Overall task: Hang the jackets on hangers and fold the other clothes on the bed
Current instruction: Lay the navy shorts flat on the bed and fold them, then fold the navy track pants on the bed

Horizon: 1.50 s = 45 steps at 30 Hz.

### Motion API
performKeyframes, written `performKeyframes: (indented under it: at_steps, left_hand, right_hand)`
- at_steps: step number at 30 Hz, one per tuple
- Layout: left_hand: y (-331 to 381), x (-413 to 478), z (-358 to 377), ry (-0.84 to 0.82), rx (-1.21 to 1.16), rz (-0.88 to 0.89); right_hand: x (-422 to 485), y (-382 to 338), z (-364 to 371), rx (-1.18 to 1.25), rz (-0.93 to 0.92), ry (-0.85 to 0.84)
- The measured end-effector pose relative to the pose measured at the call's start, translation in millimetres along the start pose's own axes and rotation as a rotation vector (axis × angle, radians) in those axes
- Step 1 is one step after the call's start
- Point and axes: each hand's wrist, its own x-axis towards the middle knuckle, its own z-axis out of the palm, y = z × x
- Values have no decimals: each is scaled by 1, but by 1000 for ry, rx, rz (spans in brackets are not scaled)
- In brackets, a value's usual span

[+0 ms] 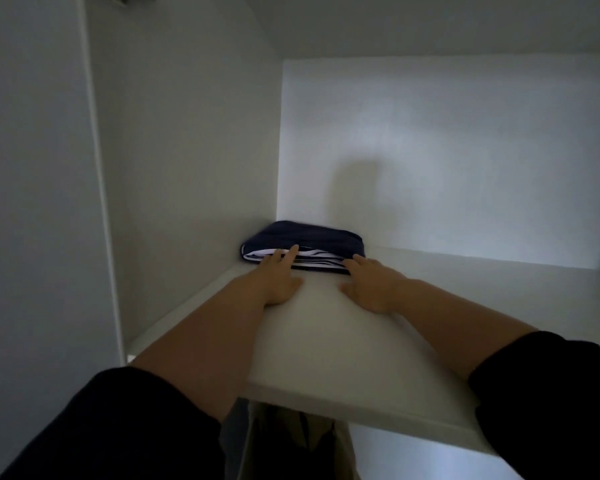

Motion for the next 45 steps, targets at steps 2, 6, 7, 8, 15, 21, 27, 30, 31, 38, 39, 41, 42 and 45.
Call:
performKeyframes:
  at_steps: [2, 6, 7, 8, 15, 21, 27, 30, 31, 38, 39, 41, 42, 45]
  left_hand:
    - [18, -20, -1, -15, 10, 60]
    - [65, -70, -6, 67, -18, 163]
    - [78, -86, -7, 96, -22, 181]
    - [91, -105, -7, 125, -28, 200]
    - [198, -269, 24, 417, -44, 445]
    - [276, -395, 54, 421, -55, 530]
    - [332, -512, 68, 331, -92, 700]
    - [362, -580, 75, 258, -100, 812]
    - [370, -605, 78, 238, -101, 849]
    - [383, -803, 98, 114, -130, 1099]
    - [380, -827, 98, 111, -133, 1133]
    - [380, -870, 96, 124, -145, 1196]
    - [382, -892, 95, 124, -157, 1224]
    - [401, -960, 90, 84, -179, 1318]
  right_hand:
    - [-35, 3, -9, -10, -19, 56]
    - [-118, 12, -29, -70, 137, 213]
    - [-141, 14, -33, -65, 192, 286]
    - [-167, 15, -36, -53, 243, 357]
    - [-373, 4, -38, -96, 389, 607]
    - [-539, -7, -39, -167, 544, 574]
    - [-702, -33, -44, -155, 823, 575]
    - [-793, -63, -43, -160, 964, 585]
    - [-823, -75, -43, -175, 1007, 581]
    - [-1014, -189, -45, -259, 1282, 480]
    - [-1037, -208, -45, -263, 1306, 458]
    - [-1083, -241, -48, -286, 1347, 401]
    - [-1108, -258, -51, -298, 1373, 374]
    - [-1182, -300, -59, -330, 1465, 333]
